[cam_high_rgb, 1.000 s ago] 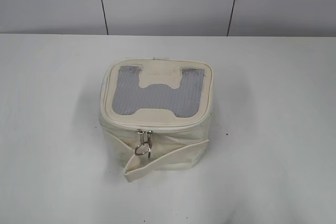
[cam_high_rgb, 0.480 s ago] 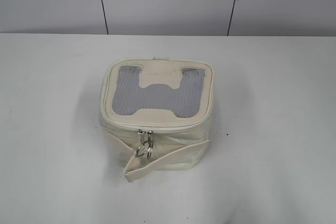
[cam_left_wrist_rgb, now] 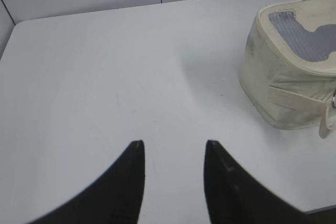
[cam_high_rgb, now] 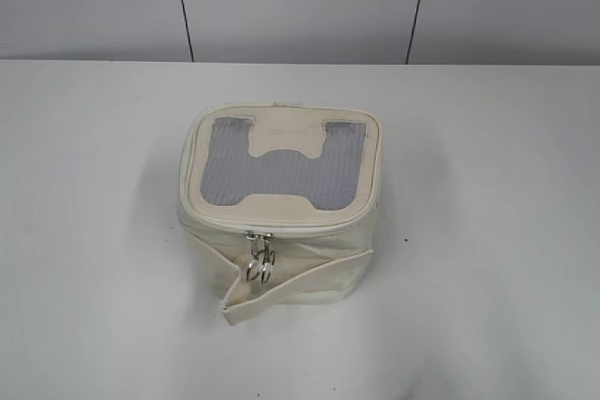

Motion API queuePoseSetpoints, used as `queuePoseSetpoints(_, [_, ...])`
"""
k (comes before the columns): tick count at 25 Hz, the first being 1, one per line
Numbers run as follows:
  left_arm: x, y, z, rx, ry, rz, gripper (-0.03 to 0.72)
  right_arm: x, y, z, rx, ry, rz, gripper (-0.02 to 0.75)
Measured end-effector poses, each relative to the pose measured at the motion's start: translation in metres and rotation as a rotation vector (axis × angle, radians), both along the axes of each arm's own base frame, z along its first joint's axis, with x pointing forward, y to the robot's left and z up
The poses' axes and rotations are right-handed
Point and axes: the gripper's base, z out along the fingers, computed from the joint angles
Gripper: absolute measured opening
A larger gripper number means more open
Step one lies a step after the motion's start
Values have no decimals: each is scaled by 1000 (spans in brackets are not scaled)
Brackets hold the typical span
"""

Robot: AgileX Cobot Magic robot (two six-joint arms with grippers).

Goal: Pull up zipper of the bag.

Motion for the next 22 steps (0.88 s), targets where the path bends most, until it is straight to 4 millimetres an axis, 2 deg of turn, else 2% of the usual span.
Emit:
queuePoseSetpoints(6, [0,0,0,0,0,2,289,0,0,0,1,-1,-8,595])
queuePoseSetpoints(13, [-1,-1,0,-1,-8,54,282,0,1,0,1,-2,-95,595])
queuePoseSetpoints(22, [-1,-1,0,1,-10,56,255,0,0,0,1,-4,-54,595])
